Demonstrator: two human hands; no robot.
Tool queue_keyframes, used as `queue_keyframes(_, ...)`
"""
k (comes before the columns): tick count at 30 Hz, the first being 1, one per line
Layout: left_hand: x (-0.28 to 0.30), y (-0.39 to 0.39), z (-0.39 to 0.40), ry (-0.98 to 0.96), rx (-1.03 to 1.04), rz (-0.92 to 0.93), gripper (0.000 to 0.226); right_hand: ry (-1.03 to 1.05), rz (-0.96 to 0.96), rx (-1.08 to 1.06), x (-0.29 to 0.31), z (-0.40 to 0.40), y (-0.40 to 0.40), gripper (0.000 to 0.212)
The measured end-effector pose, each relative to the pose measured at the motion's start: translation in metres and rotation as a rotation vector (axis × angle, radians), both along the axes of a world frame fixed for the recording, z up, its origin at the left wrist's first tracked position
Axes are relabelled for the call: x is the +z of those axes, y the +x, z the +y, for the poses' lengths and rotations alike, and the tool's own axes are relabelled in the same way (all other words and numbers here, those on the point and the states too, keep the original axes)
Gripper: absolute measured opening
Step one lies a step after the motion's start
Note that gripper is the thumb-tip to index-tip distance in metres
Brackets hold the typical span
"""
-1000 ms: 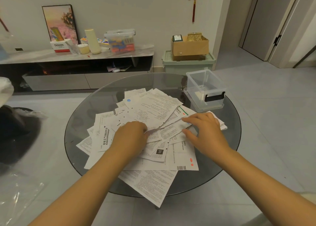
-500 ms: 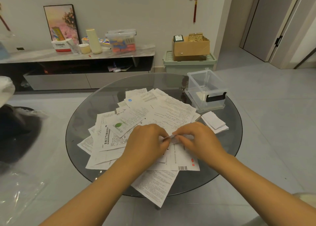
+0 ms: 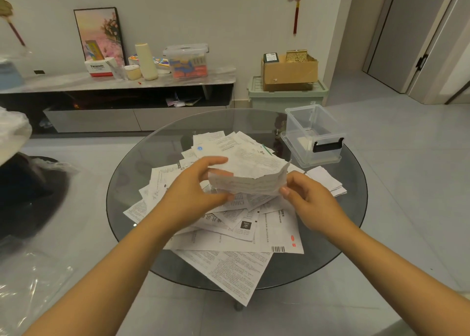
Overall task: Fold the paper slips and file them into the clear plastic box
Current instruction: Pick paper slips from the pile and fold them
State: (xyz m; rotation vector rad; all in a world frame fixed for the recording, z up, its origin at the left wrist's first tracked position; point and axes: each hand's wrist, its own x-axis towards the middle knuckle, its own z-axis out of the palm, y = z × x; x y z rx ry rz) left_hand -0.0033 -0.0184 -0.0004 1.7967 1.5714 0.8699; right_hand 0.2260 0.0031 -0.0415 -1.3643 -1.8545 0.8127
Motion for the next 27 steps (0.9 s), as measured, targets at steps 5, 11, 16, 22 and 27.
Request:
queue_keyframes(5,-0.004,-0.005,0.004,-0.053,-0.059,0.050,0.015,-0.048,0.038,0.028,0.002,-0.003,0.003,0.009)
queue_keyframes(11,-0.008,-0.002,0.005,-0.127,-0.039,-0.014,0.014,-0.091,0.141,-0.105,0.000,-0.003,0.001,0.007)
queue_keyframes(16,-0.019,0.009,0.006,-0.124,0.118,0.029,0.005,-0.148,0.081,-0.158,-0.006,0.002,-0.002,0.033)
queue_keyframes(22,-0.028,0.012,0.010,-0.067,0.204,0.206,0.075,-0.093,-0.120,-0.147,-0.012,0.003,-0.005,0.054)
queue_keyframes(27,-0.034,0.015,0.007,0.113,0.067,0.474,0.056,0.223,-0.439,-0.087,-0.021,-0.001,-0.004,0.041)
